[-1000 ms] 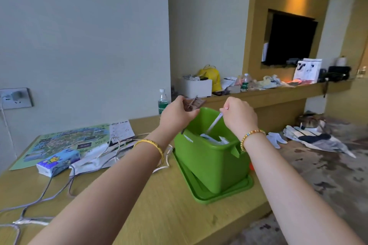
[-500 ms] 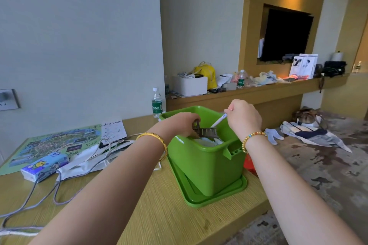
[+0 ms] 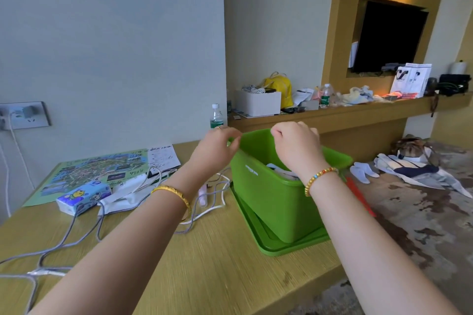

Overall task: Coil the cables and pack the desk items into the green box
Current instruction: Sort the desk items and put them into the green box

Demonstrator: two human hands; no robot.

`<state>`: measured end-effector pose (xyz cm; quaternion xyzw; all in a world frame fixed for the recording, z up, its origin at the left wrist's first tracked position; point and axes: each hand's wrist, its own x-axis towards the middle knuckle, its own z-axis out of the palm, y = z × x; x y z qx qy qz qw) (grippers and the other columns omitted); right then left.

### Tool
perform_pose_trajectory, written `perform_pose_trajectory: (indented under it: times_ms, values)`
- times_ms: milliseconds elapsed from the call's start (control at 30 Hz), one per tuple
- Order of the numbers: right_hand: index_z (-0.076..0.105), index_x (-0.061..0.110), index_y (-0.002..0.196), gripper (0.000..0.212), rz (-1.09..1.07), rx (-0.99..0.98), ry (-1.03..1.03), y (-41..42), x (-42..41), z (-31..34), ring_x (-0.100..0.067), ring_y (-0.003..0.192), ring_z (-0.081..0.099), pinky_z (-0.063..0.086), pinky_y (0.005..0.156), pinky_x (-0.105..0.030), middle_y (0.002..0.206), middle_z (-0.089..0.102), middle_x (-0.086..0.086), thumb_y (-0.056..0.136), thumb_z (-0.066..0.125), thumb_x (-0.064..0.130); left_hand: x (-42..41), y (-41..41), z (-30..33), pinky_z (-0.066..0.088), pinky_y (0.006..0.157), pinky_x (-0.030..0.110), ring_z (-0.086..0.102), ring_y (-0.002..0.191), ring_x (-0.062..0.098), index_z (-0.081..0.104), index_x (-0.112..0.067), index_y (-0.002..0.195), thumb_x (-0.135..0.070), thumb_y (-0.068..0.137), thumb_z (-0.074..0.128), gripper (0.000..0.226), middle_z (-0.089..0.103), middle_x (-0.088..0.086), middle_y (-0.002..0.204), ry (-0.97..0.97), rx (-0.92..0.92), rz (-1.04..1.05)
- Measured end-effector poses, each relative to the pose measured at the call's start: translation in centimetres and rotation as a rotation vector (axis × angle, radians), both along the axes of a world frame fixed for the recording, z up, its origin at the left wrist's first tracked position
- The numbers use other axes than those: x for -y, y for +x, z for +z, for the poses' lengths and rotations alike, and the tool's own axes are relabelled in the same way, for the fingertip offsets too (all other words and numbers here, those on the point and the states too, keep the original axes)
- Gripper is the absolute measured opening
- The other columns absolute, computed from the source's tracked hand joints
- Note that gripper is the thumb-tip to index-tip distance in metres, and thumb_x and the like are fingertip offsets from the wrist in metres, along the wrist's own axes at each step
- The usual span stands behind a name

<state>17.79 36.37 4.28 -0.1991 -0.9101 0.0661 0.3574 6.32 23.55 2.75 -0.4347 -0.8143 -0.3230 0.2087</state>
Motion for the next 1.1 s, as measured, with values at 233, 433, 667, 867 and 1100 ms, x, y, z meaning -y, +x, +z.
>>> perform_pose_trajectory:
  times_ms: [233,433,667,867,1100]
  values:
    - [0.066,0.016,0.088,0.027,0.302,-0.124,-0.011,-7.0,9.2,-5.8,-0.024,0.090,0.054,0.025,0.104,-0.038,0.088,0.068,0.000,0.095,0.039,0.016,9.3,-3.4,-5.6,0.032,0.074,0.017,0.057,0.104,0.023,0.067,-0.012,0.107,-0.013,0.093,0.046,0.025,0.062,0.009,0.115,0.114,0.186,0.232]
    - [0.061,0.017,0.098,0.025,0.291,0.117,-0.092,-11.0,10.7,-14.1,-0.027,0.098,0.056,0.039,0.081,-0.034,0.103,0.065,-0.004,0.091,0.038,0.010,13.1,-5.1,-10.6,0.039,0.081,0.023,0.059,0.106,0.021,0.065,-0.015,0.111,-0.014,0.093,0.048,0.026,0.065,0.004,0.116,0.026,0.277,0.322]
    - [0.044,0.023,0.130,0.035,0.157,0.211,-0.107,-12.7,9.4,-17.1,-0.022,0.122,0.045,0.011,0.113,-0.046,0.126,0.055,0.002,0.096,0.039,0.029,9.6,-6.5,-13.3,0.046,0.071,0.034,0.052,0.102,0.026,0.060,-0.013,0.106,-0.020,0.092,0.040,0.025,0.062,0.007,0.105,-0.249,0.176,0.474]
    - [0.053,0.033,0.126,0.037,0.264,0.277,-0.147,-13.3,9.1,-18.1,-0.015,0.137,0.024,-0.009,0.111,-0.054,0.141,0.044,0.002,0.098,0.029,0.040,7.3,-7.3,-14.9,0.045,0.069,0.033,0.054,0.105,0.026,0.051,-0.019,0.111,-0.036,0.095,0.038,0.026,0.062,0.007,0.106,-0.402,0.222,0.499]
    - [0.060,0.027,0.107,0.034,0.156,0.250,-0.131,-12.7,8.9,-17.8,-0.021,0.118,0.042,-0.009,0.111,-0.054,0.110,0.059,0.003,0.097,0.031,0.041,7.3,-7.8,-15.8,0.043,0.072,0.032,0.050,0.112,0.025,0.050,-0.016,0.116,-0.016,0.094,0.043,0.024,0.056,0.005,0.116,-0.362,0.259,0.573]
